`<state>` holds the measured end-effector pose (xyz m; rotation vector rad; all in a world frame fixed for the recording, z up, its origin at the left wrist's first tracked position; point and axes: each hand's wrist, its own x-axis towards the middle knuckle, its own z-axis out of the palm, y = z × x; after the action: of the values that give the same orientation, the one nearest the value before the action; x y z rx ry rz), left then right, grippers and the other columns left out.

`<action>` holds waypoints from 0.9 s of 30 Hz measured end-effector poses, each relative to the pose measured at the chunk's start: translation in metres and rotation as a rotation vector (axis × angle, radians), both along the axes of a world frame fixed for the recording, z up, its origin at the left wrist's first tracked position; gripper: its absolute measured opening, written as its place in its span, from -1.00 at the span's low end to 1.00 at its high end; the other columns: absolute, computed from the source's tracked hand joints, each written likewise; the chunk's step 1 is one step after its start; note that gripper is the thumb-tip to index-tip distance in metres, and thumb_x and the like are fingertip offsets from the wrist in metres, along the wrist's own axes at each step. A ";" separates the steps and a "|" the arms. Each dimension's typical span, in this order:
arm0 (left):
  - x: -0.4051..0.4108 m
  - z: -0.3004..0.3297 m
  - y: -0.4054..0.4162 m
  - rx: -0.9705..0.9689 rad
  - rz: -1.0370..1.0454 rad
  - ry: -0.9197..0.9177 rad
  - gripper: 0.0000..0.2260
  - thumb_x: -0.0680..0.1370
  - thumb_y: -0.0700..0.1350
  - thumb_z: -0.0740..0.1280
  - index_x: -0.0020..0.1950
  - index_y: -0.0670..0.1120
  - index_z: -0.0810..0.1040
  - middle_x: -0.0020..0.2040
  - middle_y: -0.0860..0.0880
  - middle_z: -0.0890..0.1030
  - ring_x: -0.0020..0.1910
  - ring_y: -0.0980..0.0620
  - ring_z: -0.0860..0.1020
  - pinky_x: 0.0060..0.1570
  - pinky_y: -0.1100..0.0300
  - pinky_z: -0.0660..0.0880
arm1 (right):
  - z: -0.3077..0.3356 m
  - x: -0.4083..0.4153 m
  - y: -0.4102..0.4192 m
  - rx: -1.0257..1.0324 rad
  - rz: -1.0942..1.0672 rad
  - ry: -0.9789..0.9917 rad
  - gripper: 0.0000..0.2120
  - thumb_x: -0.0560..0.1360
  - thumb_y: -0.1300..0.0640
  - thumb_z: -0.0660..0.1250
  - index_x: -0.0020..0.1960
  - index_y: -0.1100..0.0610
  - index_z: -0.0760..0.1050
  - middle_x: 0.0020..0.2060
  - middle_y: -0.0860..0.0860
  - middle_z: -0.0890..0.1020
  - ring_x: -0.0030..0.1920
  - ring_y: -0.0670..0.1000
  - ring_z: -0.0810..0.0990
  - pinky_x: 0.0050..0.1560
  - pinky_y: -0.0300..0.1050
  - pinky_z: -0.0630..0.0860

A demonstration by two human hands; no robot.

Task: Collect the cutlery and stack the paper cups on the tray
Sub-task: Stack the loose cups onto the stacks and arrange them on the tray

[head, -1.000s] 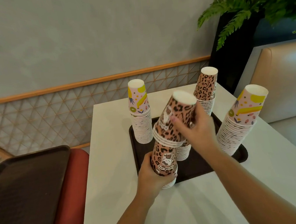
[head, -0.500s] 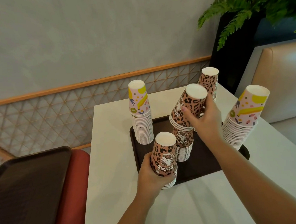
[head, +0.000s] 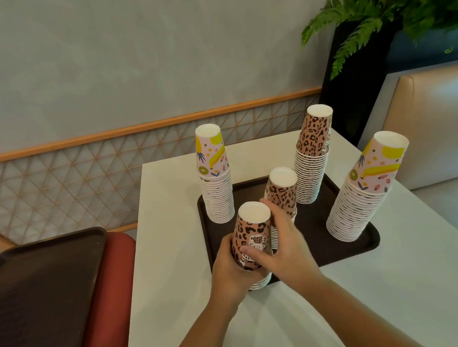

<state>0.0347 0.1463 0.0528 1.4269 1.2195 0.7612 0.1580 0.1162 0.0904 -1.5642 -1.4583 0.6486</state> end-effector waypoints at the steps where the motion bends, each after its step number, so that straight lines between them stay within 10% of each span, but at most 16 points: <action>1: 0.000 0.002 0.000 0.006 -0.005 0.004 -0.35 0.23 -0.20 0.58 0.20 0.12 0.37 0.05 0.18 0.55 0.08 0.13 0.54 -0.03 0.32 0.52 | -0.003 -0.002 0.000 -0.061 0.005 0.012 -0.18 0.32 -0.07 0.49 0.43 -0.07 0.10 0.23 -0.25 0.34 0.24 -0.31 0.30 0.04 -0.63 0.26; 15: 0.000 0.011 -0.004 0.111 -0.071 0.099 -0.20 0.21 -0.07 0.61 0.36 0.07 0.29 0.20 0.15 0.52 0.19 0.13 0.50 0.19 0.18 0.52 | 0.011 0.010 0.010 0.020 -0.092 0.008 -0.27 0.33 -0.02 0.47 0.39 0.01 0.22 0.23 -0.13 0.48 0.25 -0.16 0.43 0.24 -0.23 0.40; 27: -0.003 0.008 -0.007 0.080 -0.047 0.155 -0.33 0.19 -0.08 0.61 0.20 0.10 0.38 0.10 0.16 0.56 0.10 0.16 0.53 0.14 0.21 0.51 | 0.082 0.029 0.032 0.370 -0.243 0.053 -0.53 0.35 0.01 0.45 0.17 -0.02 0.31 -0.04 -0.32 0.48 -0.02 -0.39 0.49 -0.07 -0.58 0.41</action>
<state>0.0318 0.1397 0.0611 1.5993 1.2806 0.6832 0.1870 0.1485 0.1720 -1.3901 -1.2402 0.2581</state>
